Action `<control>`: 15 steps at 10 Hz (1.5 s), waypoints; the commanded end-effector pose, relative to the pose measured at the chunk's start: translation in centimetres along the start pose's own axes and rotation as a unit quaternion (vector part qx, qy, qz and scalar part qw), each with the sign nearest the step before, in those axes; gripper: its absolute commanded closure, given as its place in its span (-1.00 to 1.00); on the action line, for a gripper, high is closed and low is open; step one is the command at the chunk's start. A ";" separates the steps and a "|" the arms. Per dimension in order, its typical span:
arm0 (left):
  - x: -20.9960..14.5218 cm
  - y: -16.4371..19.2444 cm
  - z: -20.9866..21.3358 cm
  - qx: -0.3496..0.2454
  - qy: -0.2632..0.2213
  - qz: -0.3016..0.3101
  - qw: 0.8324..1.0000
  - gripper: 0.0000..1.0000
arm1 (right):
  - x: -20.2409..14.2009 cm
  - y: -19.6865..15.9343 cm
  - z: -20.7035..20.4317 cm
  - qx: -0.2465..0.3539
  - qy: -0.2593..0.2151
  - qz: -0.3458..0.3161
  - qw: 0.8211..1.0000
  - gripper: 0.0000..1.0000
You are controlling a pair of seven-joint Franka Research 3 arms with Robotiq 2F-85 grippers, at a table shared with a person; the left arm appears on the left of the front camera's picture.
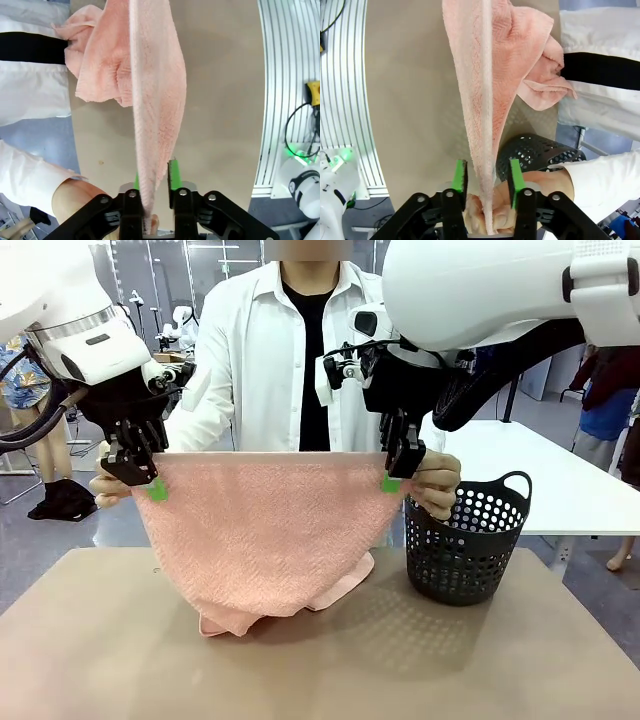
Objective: Fold the towel.
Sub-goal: Grab the top end of the 100 cm Hotel Towel extended by the human, then release the end of the 100 cm Hotel Towel you were holding and grab the top end of the folded side.
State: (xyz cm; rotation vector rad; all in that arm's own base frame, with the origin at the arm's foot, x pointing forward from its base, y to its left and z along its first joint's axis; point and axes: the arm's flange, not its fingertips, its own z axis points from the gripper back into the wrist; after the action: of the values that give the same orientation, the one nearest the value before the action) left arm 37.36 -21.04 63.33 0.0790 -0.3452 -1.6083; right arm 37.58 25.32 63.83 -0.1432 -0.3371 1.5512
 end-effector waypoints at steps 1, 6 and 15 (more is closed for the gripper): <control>0.5 -0.1 -0.2 0.011 0.003 0.008 1.000 1.00 | 0.1 0.3 -0.7 0.001 -0.015 -0.013 1.000 0.90; 0.5 -0.1 -0.4 0.011 0.005 0.007 1.000 1.00 | 0.0 0.1 -0.3 0.002 -0.017 -0.014 1.000 1.00; 0.1 0.0 0.0 0.002 -0.001 0.000 1.000 1.00 | -0.1 -0.1 -0.1 0.001 -0.002 -0.002 1.000 1.00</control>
State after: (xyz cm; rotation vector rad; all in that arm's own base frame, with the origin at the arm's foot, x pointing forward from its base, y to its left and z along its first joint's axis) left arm 37.31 -21.19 63.34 0.0782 -0.3490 -1.6121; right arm 37.57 25.37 63.82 -0.1342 -0.3389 1.5504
